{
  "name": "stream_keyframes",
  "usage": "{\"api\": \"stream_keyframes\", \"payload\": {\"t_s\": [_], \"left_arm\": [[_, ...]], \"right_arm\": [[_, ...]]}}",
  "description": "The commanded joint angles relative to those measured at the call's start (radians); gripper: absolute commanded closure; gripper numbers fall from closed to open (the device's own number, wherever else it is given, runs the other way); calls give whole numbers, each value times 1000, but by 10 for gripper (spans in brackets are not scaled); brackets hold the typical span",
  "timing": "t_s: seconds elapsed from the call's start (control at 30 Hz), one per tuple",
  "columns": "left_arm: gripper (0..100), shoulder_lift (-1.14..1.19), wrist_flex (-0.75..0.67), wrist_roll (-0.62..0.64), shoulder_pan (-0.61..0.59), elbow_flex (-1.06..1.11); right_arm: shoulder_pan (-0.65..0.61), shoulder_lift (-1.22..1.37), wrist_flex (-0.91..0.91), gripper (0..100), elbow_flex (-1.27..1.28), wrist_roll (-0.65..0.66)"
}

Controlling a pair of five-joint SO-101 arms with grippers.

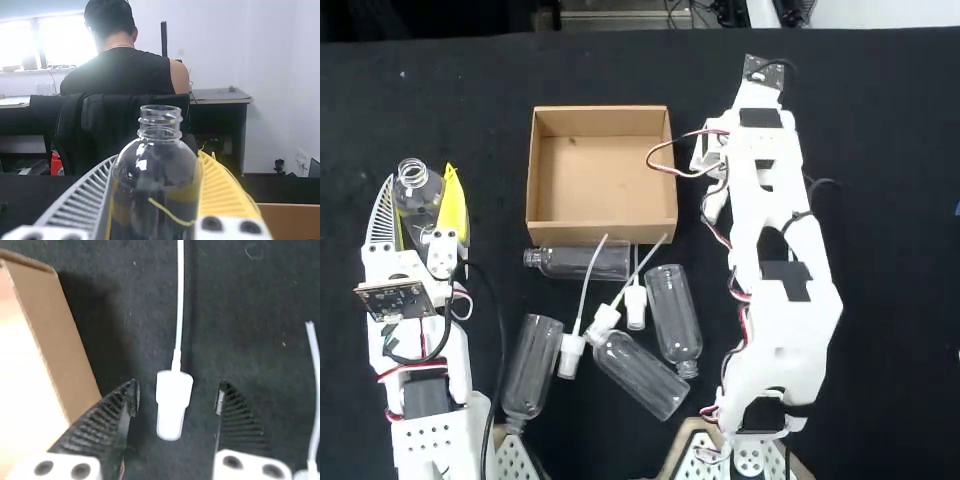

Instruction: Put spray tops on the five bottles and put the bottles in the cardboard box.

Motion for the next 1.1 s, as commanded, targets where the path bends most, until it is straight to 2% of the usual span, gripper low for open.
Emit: {"api": "stream_keyframes", "payload": {"t_s": [0.0, 0.37, 0.43, 0.5, 0.6, 0.87, 1.07], "left_arm": [[970, -6, -29, 9, 8, 21], [970, -6, -29, 9, 8, 21], [970, -6, -29, 9, 8, 21], [970, -6, -29, 9, 8, 21], [970, -6, -29, 9, 8, 21], [970, -6, -29, 9, 8, 21], [970, -6, -28, 9, 8, 21]], "right_arm": [[-12, 18, -51, 806, -13, -11], [-8, 124, -31, 814, -19, -2], [-8, 122, 3, 879, -24, -2], [-6, 117, 46, 988, -44, -2], [21, 87, 120, 975, -85, 0], [245, -105, 361, 988, -243, 190], [509, -193, 399, 988, -157, 213]]}}
